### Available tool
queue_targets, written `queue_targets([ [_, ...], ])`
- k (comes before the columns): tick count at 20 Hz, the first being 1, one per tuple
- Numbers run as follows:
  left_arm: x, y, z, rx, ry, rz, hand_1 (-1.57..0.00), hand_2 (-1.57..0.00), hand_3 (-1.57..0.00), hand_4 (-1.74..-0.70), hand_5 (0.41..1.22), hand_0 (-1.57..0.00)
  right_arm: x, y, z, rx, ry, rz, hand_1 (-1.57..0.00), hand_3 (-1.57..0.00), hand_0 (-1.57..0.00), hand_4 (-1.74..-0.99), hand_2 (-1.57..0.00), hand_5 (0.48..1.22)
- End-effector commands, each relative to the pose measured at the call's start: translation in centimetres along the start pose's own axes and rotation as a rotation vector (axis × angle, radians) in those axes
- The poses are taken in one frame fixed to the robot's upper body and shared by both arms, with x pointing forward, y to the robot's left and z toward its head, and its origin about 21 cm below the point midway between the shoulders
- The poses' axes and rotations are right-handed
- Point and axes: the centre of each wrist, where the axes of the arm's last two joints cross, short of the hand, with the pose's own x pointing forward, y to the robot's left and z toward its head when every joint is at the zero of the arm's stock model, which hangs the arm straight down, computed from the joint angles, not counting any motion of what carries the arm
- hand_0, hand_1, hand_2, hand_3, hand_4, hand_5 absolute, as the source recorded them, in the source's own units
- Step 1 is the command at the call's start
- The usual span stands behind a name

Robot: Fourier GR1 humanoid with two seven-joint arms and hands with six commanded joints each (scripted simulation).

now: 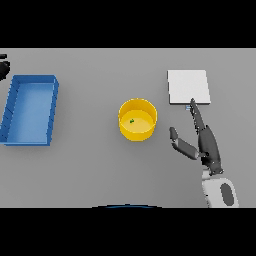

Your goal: Pick up the red beaker and tilt it to pour out 1 green nut into yellow bowl. Pick up the yellow bowl and place it on the metallic measuring scale.

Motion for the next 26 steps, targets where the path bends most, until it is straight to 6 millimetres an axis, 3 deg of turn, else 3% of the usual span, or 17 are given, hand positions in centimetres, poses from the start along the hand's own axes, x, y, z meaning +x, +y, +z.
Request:
queue_targets([
  [1,-0.8,-0.4,0.6,0.005,0.017,0.001,-1.57,-1.57,-1.39,-1.74,1.221,-1.57,0.0,0.2,-0.1,0.003,-0.004,-0.013,0.0,0.0,0.0,-1.201,0.0,0.693],
  [3,-2.1,-1.1,1.5,-0.009,0.045,0.01,-1.57,-1.57,-1.38,-1.74,1.221,-1.57,-0.3,0.2,0.0,0.005,0.007,-0.011,0.0,0.0,0.0,-1.186,0.0,0.687],
  [7,-3.3,-1.8,2.8,-0.079,0.093,0.005,-1.57,-1.57,-1.37,-1.73,0.955,-1.57,-0.1,0.1,0.0,0.004,0.009,-0.03,0.0,0.0,0.0,-1.168,0.0,0.679],
  [8,-3.4,-1.6,3.0,-0.112,0.089,-0.024,-1.57,-1.57,-1.41,-1.66,0.888,-1.57,0.1,0.3,-0.1,0.001,0.003,-0.031,0.0,0.0,0.0,-1.165,0.0,0.678],
  [10,-3.3,-1.1,3.7,-0.184,0.036,-0.075,-1.54,-1.49,-1.24,-1.31,0.774,-1.57,-0.2,0.3,-0.2,0.001,0.018,-0.008,0.0,0.0,0.0,-1.163,0.0,0.671],
  [11,-3.6,-0.8,4.0,-0.224,-0.005,-0.106,-1.38,-1.31,-1.1,-1.15,0.74,-1.5,0.0,0.1,0.0,0.0,0.004,-0.006,0.0,0.0,0.0,-1.159,0.0,0.669],
  [13,-3.7,0.0,4.3,-0.319,-0.032,-0.111,-0.88,-0.84,-0.71,-0.93,0.697,-1.0,0.0,0.2,0.3,0.003,0.0,-0.006,0.0,0.0,0.0,-1.162,0.0,0.671],
  [16,-4.2,0.2,4.2,-0.351,-0.028,-0.182,-0.45,-0.43,-0.36,-0.78,0.656,-0.51,0.1,0.0,0.2,0.001,-0.007,-0.009,0.0,0.0,0.0,-1.147,0.0,0.68],
  [20,-4.6,-0.5,3.5,-0.32,-0.033,-0.228,-0.18,-0.18,-0.15,-0.73,0.647,-0.21,0.4,-0.2,0.3,0.015,-0.008,-0.001,0.0,0.0,0.0,-1.16,0.0,0.688],
  [26,-4.3,-1.2,3.4,-0.258,-0.105,-0.182,-0.05,-0.05,-0.04,-0.71,0.663,-0.05,0.5,0.5,0.2,0.028,0.031,0.073,0.0,0.0,0.0,-1.163,0.0,0.677],
])
